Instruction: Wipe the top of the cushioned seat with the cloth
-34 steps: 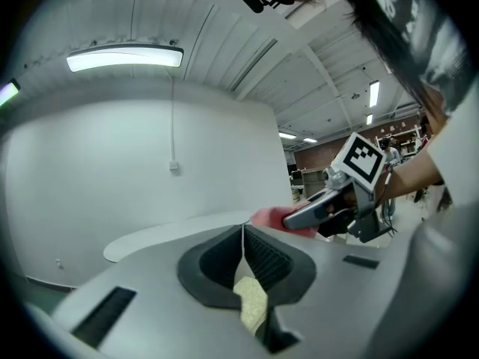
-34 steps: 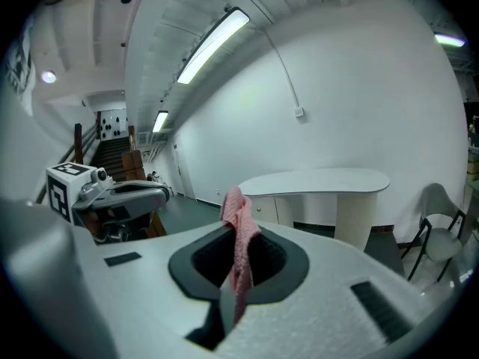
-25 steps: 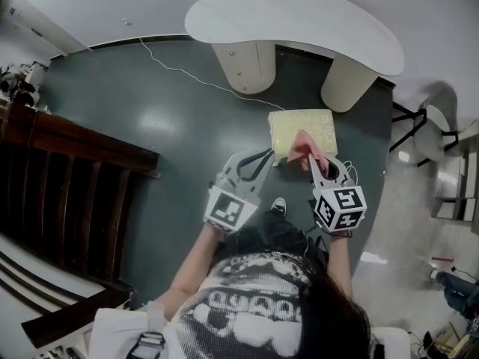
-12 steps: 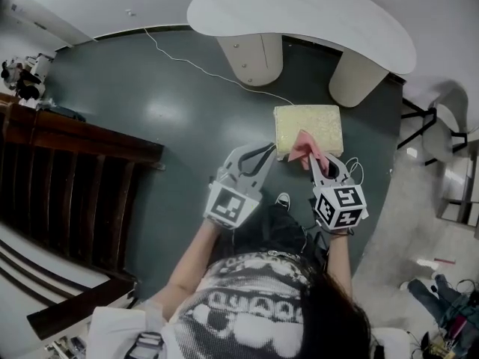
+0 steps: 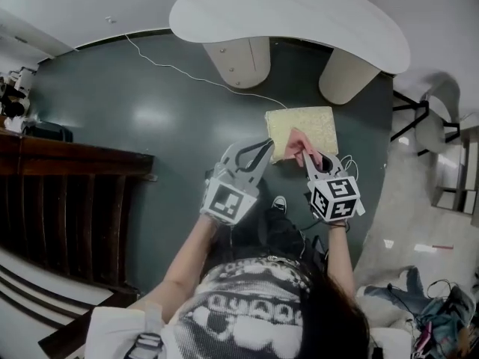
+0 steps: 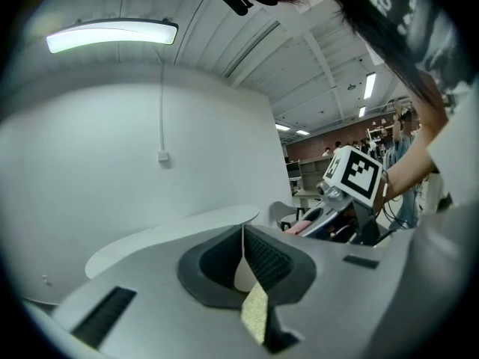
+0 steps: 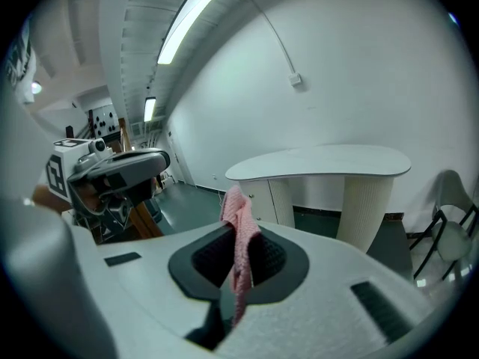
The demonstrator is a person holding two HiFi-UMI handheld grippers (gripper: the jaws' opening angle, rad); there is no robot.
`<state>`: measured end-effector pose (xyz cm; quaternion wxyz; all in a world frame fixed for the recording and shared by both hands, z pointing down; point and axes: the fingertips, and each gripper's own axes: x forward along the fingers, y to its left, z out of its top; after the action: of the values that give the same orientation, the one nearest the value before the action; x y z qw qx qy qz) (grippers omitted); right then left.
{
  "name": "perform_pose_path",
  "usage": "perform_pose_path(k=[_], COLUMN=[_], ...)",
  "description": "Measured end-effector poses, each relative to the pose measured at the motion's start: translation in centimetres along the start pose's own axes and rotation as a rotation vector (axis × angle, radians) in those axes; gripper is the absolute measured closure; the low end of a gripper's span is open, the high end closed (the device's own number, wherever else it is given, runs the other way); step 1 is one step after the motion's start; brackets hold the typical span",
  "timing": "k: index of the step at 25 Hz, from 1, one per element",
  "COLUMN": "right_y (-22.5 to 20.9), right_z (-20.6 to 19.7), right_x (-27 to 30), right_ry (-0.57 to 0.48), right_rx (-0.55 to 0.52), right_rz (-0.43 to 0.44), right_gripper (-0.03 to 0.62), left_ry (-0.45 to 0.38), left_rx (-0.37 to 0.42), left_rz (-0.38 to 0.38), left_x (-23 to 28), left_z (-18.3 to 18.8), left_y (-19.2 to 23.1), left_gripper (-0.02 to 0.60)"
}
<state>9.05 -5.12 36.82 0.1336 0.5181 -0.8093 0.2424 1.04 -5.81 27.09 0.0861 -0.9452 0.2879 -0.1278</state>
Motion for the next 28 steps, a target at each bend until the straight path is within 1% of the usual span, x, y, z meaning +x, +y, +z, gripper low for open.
perform_pose_path(k=[3, 7, 13, 17, 23, 28], right_y=[-0.6, -1.6, -4.0, -6.3, -10.3, -12.2], right_z=[0.2, -0.2, -2.7, -5.5, -11.4, -16.3], right_x=[2.3, 6.1, 11.7, 16.2, 23.9, 29.0], right_ry=[0.026, 0.067, 0.163, 0.228, 0.307, 0.379], right_rx=[-0.016, -0.036, -0.061, -0.065, -0.072, -0.061], right_rz=[-0.007, -0.006, -0.005, -0.008, -0.002, 0.007], right_gripper=[0.582, 0.582, 0.582, 0.582, 0.582, 0.582], left_ry=[-0.003, -0.005, -0.011, -0.008, -0.003, -0.002], left_rx=[0.017, 0.008, 0.027, 0.034, 0.043, 0.065], left_rz=[-0.033, -0.072, -0.096, -0.101, -0.094, -0.083], left_x=[1.2, 2.6, 4.1, 5.1, 7.4, 9.0], left_z=[-0.7, -2.5, -4.7, -7.0, -12.2, -16.1], left_y=[1.4, 3.0, 5.0, 6.1, 7.4, 8.6], left_gripper=[0.574, 0.574, 0.574, 0.574, 0.574, 0.574])
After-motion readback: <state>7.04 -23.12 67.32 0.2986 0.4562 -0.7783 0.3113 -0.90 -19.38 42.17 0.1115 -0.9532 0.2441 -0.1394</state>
